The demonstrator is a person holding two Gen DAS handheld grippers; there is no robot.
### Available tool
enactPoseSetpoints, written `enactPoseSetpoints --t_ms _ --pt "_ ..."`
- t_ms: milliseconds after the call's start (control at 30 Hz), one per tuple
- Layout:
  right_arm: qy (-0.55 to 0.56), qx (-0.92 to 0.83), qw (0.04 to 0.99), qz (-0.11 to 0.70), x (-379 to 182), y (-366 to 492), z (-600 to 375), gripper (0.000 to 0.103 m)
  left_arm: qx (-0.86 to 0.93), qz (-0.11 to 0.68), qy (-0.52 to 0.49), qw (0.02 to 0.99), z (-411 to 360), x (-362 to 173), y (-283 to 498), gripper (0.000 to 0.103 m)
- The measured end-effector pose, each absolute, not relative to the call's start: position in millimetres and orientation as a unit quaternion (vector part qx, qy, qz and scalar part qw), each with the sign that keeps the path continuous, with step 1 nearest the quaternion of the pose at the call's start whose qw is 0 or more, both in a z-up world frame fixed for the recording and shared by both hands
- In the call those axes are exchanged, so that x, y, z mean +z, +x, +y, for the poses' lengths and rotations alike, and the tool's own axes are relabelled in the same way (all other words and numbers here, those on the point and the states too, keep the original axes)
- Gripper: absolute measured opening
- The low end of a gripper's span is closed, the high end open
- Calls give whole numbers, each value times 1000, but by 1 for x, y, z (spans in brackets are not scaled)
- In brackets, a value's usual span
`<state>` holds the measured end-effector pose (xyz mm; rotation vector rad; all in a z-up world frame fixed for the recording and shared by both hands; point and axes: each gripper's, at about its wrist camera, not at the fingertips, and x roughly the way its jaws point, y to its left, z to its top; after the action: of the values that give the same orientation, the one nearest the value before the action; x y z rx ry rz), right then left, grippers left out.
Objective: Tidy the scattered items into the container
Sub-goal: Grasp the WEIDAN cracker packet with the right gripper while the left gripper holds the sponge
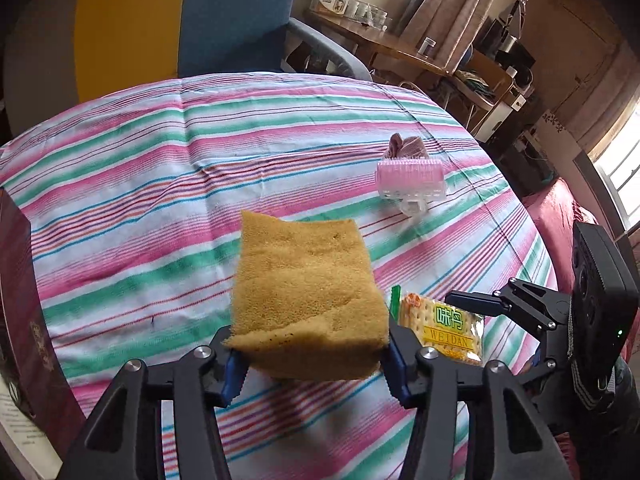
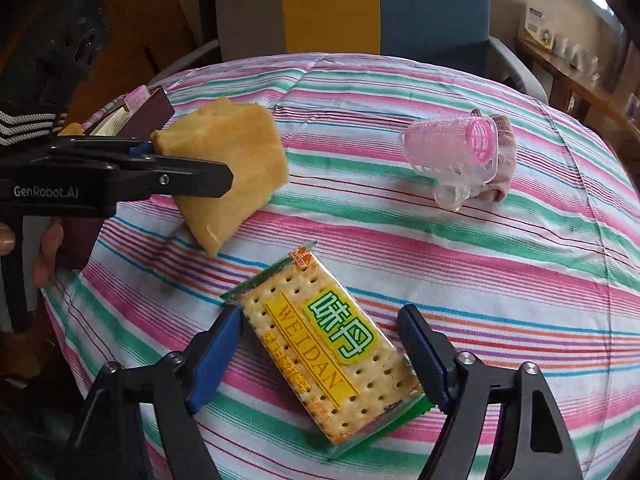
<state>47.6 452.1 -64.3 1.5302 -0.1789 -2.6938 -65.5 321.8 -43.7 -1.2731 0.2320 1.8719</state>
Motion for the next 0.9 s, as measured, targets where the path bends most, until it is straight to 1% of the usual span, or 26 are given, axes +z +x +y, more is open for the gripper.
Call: enactPoseSetpoints --t_ms 33,100,300,467,533,567,600,767,900 --pt "492 -868 17 -60 -64 51 450 71 747 91 -508 419 316 -43 -61 56" --pt "490 -870 12 -61 -62 57 443 62 748 88 -509 417 304 -43 -50 56" --pt "482 -873 0 -70 -59 76 422 49 752 80 -509 412 268 -43 -18 56" --pt "480 -873 3 -83 -57 96 395 48 753 64 -512 408 239 -45 4 57" --pt "481 -873 7 -81 -56 104 382 48 751 58 -517 407 233 -49 9 64" --pt "482 -873 6 -79 -56 107 376 49 750 58 -520 405 231 -52 10 72" --pt "481 -873 1 -80 -56 109 372 50 749 58 -524 403 230 -54 12 74" --pt "479 -873 -36 -81 -57 109 368 50 763 71 -499 403 232 -49 11 74" --pt "482 -871 -55 -81 -58 102 369 52 773 107 -462 421 244 -42 12 74"
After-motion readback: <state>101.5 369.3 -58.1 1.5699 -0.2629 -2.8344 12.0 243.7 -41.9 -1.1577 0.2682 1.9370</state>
